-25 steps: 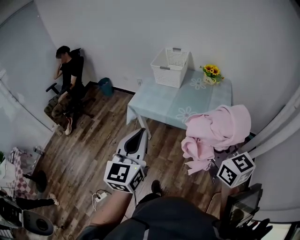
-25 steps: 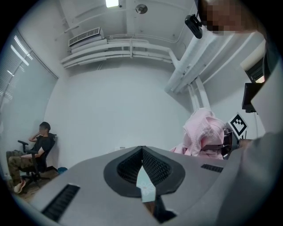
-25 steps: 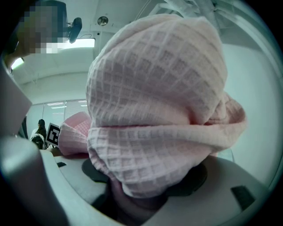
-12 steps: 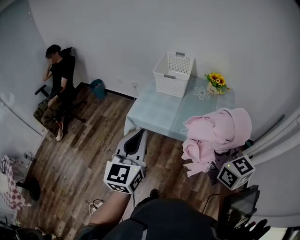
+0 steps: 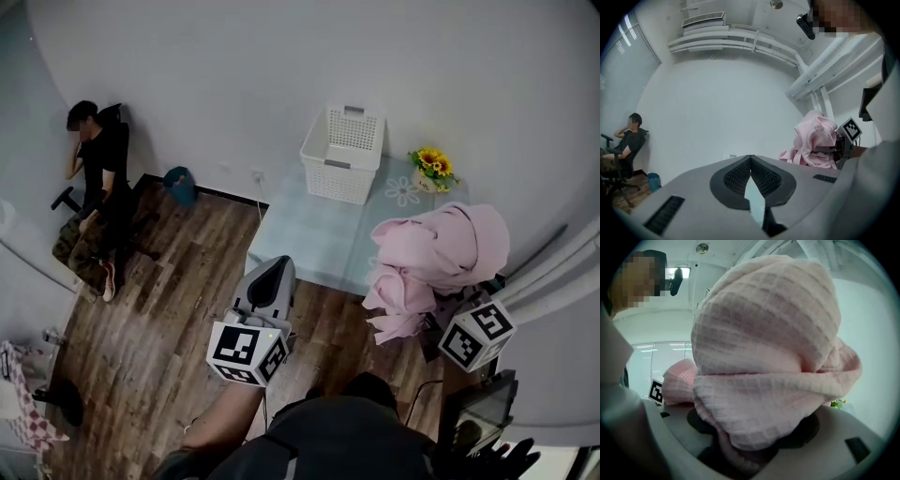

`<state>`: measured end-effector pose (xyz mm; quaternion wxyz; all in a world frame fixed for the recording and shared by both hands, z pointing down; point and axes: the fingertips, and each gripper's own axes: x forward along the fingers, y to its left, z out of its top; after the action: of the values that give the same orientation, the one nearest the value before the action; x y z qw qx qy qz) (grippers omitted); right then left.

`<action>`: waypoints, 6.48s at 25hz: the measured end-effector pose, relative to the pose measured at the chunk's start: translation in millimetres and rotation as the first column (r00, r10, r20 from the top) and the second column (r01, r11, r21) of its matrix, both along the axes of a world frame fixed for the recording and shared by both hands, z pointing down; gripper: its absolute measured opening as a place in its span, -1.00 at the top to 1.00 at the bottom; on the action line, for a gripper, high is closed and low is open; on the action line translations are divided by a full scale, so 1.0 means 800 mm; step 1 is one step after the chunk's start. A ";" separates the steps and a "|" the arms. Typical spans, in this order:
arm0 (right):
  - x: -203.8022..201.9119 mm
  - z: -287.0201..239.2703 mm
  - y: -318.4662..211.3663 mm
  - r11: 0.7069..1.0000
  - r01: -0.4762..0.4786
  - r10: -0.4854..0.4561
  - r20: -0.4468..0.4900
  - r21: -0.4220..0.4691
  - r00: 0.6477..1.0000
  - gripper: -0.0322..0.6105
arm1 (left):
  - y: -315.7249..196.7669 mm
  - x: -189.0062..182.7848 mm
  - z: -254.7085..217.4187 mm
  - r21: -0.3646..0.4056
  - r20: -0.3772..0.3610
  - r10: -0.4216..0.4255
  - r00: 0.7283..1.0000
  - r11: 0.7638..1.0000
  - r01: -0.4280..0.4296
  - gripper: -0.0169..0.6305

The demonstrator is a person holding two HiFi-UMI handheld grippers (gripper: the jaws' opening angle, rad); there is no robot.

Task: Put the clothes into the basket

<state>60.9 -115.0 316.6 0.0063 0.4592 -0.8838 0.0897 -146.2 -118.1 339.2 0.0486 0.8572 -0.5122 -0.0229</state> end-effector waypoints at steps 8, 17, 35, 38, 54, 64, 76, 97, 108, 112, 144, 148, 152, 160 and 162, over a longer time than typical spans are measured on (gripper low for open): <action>0.012 -0.005 -0.092 0.999 0.047 -0.047 0.037 0.003 0.998 -0.15 | -0.087 -0.001 -0.005 -0.016 -0.001 -0.063 0.998 0.998 0.063 0.92; 0.053 -0.016 -0.196 0.995 0.103 -0.103 0.033 -0.003 0.994 -0.16 | -0.181 0.038 -0.028 0.023 0.051 -0.132 0.990 0.991 0.131 0.92; 0.085 -0.059 -0.343 0.980 0.184 -0.184 -0.010 0.077 0.983 -0.15 | -0.279 0.067 -0.059 0.060 0.148 -0.174 0.974 0.984 0.167 0.92; 0.085 -0.057 -0.334 0.982 0.165 -0.162 -0.045 0.091 0.986 -0.15 | -0.268 0.063 -0.048 0.064 0.142 -0.155 0.978 0.987 0.147 0.92; -0.069 -0.002 -0.592 0.970 0.222 -0.242 -0.321 -0.096 0.916 -0.15 | -0.499 -0.067 -0.021 -0.010 0.127 -0.063 0.990 0.998 0.065 0.92; -0.104 0.143 -0.680 0.921 0.211 -0.335 -0.392 -0.327 0.857 -0.15 | -0.567 -0.099 0.038 -0.059 0.125 -0.074 0.989 0.995 0.082 0.92; -0.118 0.281 -0.715 0.805 0.166 -0.466 -0.435 -0.569 0.770 -0.15 | -0.607 -0.107 0.089 -0.134 0.123 -0.034 0.992 0.990 0.050 0.92; -0.112 0.455 -0.705 0.556 0.028 -0.683 -0.437 -0.831 0.585 -0.15 | -0.641 -0.117 0.140 -0.215 0.099 -0.033 0.995 0.975 0.054 0.92; -0.116 0.492 -0.690 0.532 0.003 -0.741 -0.463 -0.847 0.485 -0.15 | -0.644 -0.105 0.155 -0.235 0.068 -0.037 0.997 0.971 0.052 0.92; -0.114 0.498 -0.688 0.530 -0.011 -0.746 -0.472 -0.848 0.469 -0.15 | -0.641 -0.097 0.154 -0.236 0.060 -0.034 0.998 0.971 0.047 0.92; -0.126 0.310 -0.709 0.837 0.124 -0.489 -0.629 -0.533 0.604 -0.41 | -0.537 -0.039 0.062 -0.079 0.070 -0.008 0.997 0.997 0.014 0.92; -0.120 0.238 -0.682 0.888 0.180 -0.418 -0.579 -0.423 0.700 -0.41 | -0.511 -0.022 0.046 -0.056 0.077 -0.016 0.997 0.998 0.020 0.92; -0.104 0.181 -0.641 0.914 0.226 -0.385 -0.537 -0.338 0.751 -0.41 | -0.486 -0.005 0.034 -0.043 0.086 -0.035 0.996 0.998 0.039 0.92; -0.057 0.086 -0.551 0.950 0.257 -0.305 -0.360 -0.176 0.881 -0.35 | -0.417 0.059 0.016 -0.015 0.110 -0.023 0.994 1.000 0.025 0.92; -0.043 0.069 -0.529 0.956 0.256 -0.290 -0.322 -0.145 0.901 -0.25 | -0.398 0.075 0.013 -0.011 0.115 -0.019 0.993 1.000 0.020 0.92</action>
<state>26.7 -538.0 371.7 0.1937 0.3383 -0.9195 0.0512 -86.0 -436.6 349.8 0.0240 0.8517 -0.5226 0.0288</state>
